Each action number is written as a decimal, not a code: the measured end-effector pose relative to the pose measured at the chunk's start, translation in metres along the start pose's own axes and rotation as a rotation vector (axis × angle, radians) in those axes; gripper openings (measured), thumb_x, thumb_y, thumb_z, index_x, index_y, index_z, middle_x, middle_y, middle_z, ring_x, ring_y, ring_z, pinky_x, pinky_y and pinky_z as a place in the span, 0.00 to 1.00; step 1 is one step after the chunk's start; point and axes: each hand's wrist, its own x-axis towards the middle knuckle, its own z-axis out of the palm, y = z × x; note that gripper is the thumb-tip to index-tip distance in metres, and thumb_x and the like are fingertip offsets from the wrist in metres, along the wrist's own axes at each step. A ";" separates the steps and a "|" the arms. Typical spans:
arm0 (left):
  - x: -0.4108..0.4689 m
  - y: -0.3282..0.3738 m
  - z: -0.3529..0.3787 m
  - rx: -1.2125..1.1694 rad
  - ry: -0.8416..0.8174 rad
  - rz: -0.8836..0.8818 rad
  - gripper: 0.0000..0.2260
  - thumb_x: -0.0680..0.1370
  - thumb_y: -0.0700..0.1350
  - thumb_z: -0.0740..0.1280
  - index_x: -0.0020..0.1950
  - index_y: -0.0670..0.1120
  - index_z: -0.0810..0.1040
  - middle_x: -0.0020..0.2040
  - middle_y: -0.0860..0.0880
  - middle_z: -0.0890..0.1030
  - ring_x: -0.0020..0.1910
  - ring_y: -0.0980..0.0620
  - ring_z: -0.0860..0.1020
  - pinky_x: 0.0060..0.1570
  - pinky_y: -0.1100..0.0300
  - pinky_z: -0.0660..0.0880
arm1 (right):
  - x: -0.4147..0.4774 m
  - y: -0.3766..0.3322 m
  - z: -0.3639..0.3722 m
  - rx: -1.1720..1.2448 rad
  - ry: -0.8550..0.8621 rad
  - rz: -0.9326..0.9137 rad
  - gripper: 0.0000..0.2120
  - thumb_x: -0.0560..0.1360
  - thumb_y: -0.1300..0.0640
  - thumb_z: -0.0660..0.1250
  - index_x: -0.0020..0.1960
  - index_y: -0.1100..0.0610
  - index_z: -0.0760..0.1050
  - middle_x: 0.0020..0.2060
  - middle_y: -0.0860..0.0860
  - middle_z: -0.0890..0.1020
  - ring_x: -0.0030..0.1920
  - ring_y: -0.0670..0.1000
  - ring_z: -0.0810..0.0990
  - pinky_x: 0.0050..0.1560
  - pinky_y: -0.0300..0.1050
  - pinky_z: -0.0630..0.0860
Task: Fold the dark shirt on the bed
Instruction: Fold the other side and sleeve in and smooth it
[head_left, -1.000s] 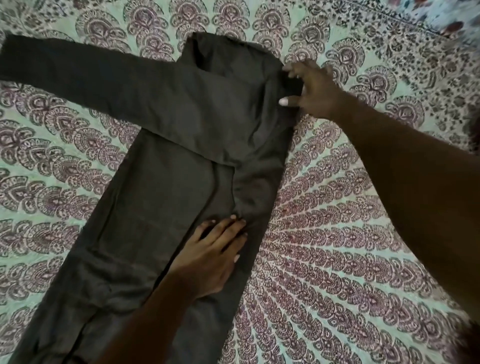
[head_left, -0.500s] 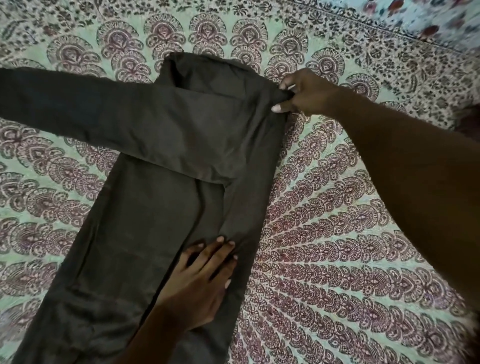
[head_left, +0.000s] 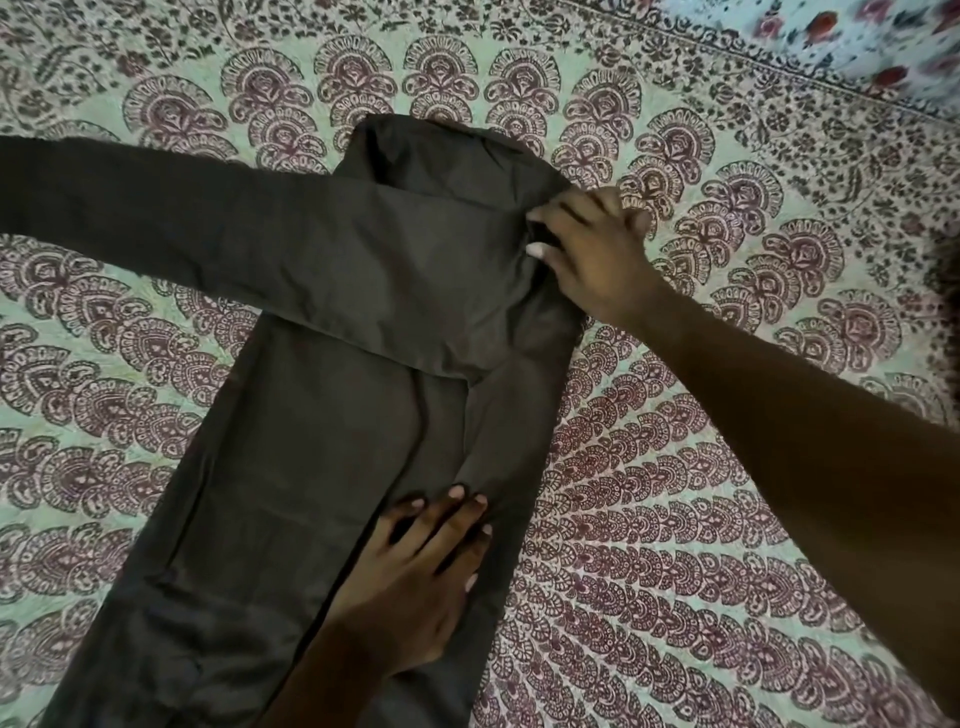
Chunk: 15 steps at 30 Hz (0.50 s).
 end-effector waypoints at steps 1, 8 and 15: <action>0.000 0.000 0.000 -0.003 0.005 0.002 0.20 0.82 0.52 0.58 0.71 0.50 0.77 0.78 0.49 0.71 0.77 0.46 0.70 0.69 0.45 0.66 | 0.007 -0.003 0.000 0.009 -0.042 0.017 0.24 0.83 0.39 0.58 0.73 0.51 0.72 0.67 0.52 0.74 0.68 0.60 0.68 0.63 0.61 0.67; -0.002 -0.002 0.002 -0.018 0.003 0.004 0.21 0.79 0.53 0.63 0.71 0.50 0.76 0.79 0.49 0.70 0.77 0.47 0.69 0.68 0.45 0.66 | 0.066 -0.020 -0.019 0.275 -0.170 0.178 0.12 0.70 0.56 0.80 0.50 0.56 0.82 0.39 0.42 0.74 0.44 0.40 0.70 0.47 0.40 0.55; -0.002 -0.002 0.002 -0.044 0.011 0.000 0.19 0.82 0.53 0.57 0.71 0.51 0.76 0.78 0.50 0.71 0.78 0.47 0.69 0.69 0.46 0.65 | 0.060 -0.032 -0.017 0.194 -0.265 0.120 0.21 0.65 0.54 0.83 0.54 0.54 0.80 0.49 0.48 0.73 0.57 0.51 0.65 0.53 0.48 0.55</action>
